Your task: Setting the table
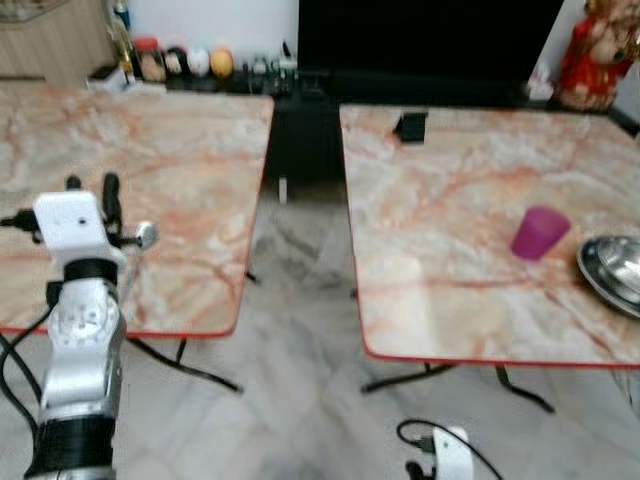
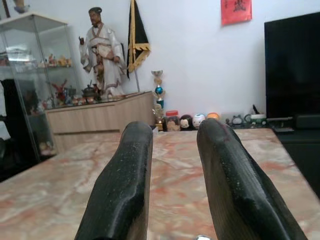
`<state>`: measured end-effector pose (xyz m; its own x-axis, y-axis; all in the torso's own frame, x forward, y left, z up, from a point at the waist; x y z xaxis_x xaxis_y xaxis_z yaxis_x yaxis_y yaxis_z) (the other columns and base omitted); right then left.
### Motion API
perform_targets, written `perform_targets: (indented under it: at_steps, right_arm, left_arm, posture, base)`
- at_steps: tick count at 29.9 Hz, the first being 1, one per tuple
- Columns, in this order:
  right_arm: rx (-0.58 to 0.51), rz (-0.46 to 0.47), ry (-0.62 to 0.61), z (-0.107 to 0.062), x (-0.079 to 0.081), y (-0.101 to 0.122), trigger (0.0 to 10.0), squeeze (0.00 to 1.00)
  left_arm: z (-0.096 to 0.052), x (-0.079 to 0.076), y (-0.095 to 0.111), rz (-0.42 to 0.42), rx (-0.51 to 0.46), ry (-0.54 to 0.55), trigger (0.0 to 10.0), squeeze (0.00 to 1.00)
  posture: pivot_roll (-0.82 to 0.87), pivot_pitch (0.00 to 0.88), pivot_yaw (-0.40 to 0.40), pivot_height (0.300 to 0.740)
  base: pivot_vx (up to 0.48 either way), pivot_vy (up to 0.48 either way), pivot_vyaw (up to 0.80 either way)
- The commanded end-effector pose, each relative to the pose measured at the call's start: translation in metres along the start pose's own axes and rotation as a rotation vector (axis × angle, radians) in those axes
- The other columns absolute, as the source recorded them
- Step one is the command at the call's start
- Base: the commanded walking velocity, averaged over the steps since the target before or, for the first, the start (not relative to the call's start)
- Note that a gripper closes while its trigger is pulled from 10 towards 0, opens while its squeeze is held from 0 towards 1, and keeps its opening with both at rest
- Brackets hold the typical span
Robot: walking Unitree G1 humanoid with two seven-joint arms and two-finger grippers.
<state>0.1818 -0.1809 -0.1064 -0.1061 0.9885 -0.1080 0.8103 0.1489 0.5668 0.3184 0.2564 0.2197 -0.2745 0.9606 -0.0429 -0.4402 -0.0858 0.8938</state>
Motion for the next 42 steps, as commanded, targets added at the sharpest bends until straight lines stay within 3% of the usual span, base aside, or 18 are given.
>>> perform_targets:
  at_steps: [1, 4, 6, 10, 12, 14, 20, 24, 26, 29, 36, 40, 42]
  right_arm:
    - [0.018, 0.002, -0.018, -0.002, -0.007, -0.008, 10.0, 0.00]
    - [0.018, 0.002, -0.018, -0.002, -0.007, -0.008, 10.0, 0.00]
    - [0.018, 0.003, -0.017, -0.002, -0.006, -0.008, 10.0, 0.00]
    - [0.018, 0.004, -0.017, -0.002, -0.006, -0.008, 10.0, 0.00]
    - [0.018, 0.004, -0.017, -0.002, -0.006, -0.008, 10.0, 0.00]
    - [0.019, 0.003, -0.017, -0.002, -0.006, -0.008, 10.0, 0.00]
    - [0.018, 0.004, -0.017, -0.002, -0.006, -0.007, 10.0, 0.00]
    - [0.018, 0.005, -0.017, -0.002, -0.006, -0.007, 10.0, 0.00]
    - [0.018, 0.008, -0.018, -0.002, -0.006, -0.007, 10.0, 0.00]
    - [0.019, 0.009, -0.018, -0.002, -0.005, -0.007, 10.0, 0.00]
    - [0.019, 0.011, -0.017, -0.002, -0.004, -0.007, 10.0, 0.00]
    - [0.019, 0.013, -0.016, -0.002, -0.003, -0.007, 10.0, 0.00]
    - [0.020, 0.012, -0.017, -0.002, -0.003, -0.007, 10.0, 0.00]
  left_arm:
    - [0.001, -0.001, 0.003, 0.024, -0.015, 0.005, 10.0, 0.00]
    - [0.002, 0.011, 0.005, 0.067, -0.024, 0.077, 10.0, 0.00]
    - [0.000, 0.043, 0.006, 0.179, -0.028, 0.260, 10.0, 0.00]
    - [-0.005, 0.073, 0.003, 0.240, 0.005, 0.397, 10.0, 0.00]
    - [-0.006, 0.077, 0.001, 0.256, 0.016, 0.412, 10.0, 0.00]
    - [-0.014, 0.104, -0.008, 0.349, 0.080, 0.487, 10.0, 0.00]
    - [-0.024, 0.127, -0.026, 0.477, 0.193, 0.543, 10.0, 0.00]
    - [-0.037, 0.145, -0.041, 0.550, 0.286, 0.591, 10.0, 0.00]
    - [-0.052, 0.158, -0.056, 0.623, 0.373, 0.614, 10.0, 0.00]
    - [-0.061, 0.165, -0.067, 0.702, 0.446, 0.607, 10.0, 0.00]
    - [-0.091, 0.177, -0.098, 0.770, 0.639, 0.623, 10.0, 0.00]
    - [-0.112, 0.183, -0.114, 0.764, 0.756, 0.649, 10.0, 0.00]
    - [-0.122, 0.183, -0.124, 0.720, 0.834, 0.643, 10.0, 0.00]
  posture:
    - [0.04, 0.000, -0.031, 0.740]
    - [0.04, 0.000, -0.031, 0.740]
    - [0.04, 0.000, -0.029, 0.740]
    - [0.04, 0.000, -0.029, 0.740]
    - [0.04, 0.000, -0.029, 0.740]
    - [0.04, 0.000, -0.029, 0.740]
    - [0.04, 0.005, -0.027, 0.740]
    - [0.04, 0.007, -0.024, 0.740]
    - [0.04, 0.006, -0.023, 0.740]
    - [0.04, 0.006, -0.019, 0.740]
    - [0.05, 0.005, -0.018, 0.740]
    - [0.05, 0.004, -0.015, 0.740]
    - [0.05, 0.003, -0.013, 0.740]
  base:
    - [0.000, 0.386, 0.00]
    - [0.000, 0.384, 0.00]
    - [0.000, 0.176, 0.00]
    - [0.000, 0.000, 0.00]
    - [0.000, 0.000, 0.00]
    - [0.000, 0.000, 0.00]
    - [0.000, 0.000, 0.00]
    - [0.000, 0.000, 0.00]
    - [0.000, 0.000, 0.00]
    - [0.000, 0.000, 0.00]
    - [0.000, 0.000, 0.00]
    - [0.000, 0.000, 0.00]
    - [0.000, 0.000, 0.00]
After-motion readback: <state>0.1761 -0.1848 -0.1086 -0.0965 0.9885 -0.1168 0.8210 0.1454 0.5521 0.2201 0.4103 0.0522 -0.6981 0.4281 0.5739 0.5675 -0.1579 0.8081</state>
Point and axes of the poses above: a point about 5 cm out from each wrist's last joint towards the gripper, its own z axis pointing out of the wrist towards the gripper, its own y axis along the axis of the wrist's last joint, x = y × z, the point moved 2 cm from there along z, pointing out of the wrist towards the gripper, and after that the axes turned 11 degrees about -z, right-handed, at the moved point
